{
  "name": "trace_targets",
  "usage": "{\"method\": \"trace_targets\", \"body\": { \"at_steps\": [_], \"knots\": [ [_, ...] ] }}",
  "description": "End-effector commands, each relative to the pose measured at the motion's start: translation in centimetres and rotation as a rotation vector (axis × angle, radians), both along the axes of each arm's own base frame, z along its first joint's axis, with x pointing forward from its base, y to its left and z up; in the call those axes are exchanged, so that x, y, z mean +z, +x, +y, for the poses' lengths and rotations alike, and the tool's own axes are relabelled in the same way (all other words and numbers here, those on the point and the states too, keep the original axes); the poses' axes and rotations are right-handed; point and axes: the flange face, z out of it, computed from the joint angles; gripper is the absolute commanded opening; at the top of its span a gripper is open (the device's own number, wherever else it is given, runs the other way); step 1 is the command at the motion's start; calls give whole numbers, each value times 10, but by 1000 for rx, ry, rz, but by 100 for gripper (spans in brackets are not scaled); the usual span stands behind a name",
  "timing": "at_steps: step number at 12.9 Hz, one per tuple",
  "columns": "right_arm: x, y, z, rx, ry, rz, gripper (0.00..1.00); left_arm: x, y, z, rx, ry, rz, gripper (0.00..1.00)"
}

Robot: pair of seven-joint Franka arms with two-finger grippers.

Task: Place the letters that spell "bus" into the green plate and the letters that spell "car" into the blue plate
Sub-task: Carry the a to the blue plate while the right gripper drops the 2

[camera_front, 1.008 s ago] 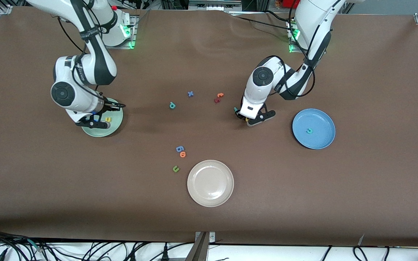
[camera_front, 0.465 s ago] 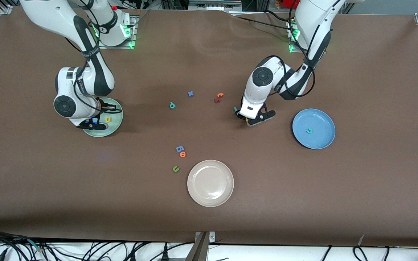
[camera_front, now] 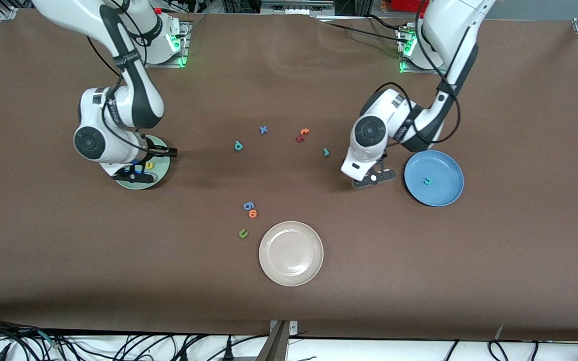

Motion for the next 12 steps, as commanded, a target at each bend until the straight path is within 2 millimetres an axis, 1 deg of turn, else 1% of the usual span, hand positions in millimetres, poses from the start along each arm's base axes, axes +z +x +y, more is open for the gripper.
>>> {"method": "trace_targets", "body": {
  "at_steps": [1,3,4,6,7,8,9,10,11,12],
  "knots": [
    [14,-7,51,-40,6,-19,91,13,26,50,-107,27,92,12],
    [14,-17,99,-51,18,-67,90,23,45,100,-190,31,170,12],
    [9,-25,125,-79,20,-96,90,23,53,128,-230,22,201,12],
    [-15,-41,166,-122,10,-131,90,16,60,168,-361,5,252,13],
    [-25,-48,177,-132,7,-142,90,7,61,185,-418,1,285,14],
    [-34,-51,183,-145,5,-152,89,-7,59,190,-456,-15,318,17],
    [-45,-55,191,-158,0,-158,89,-22,57,193,-477,-16,347,30],
    [-55,-63,200,-174,-6,-165,89,-33,56,195,-507,-3,367,86],
    [-65,-68,203,-200,-14,-170,89,-29,57,194,-507,0,360,100],
    [-71,-71,202,-218,-24,-164,89,-20,61,196,-492,-5,349,100]
  ]
}}
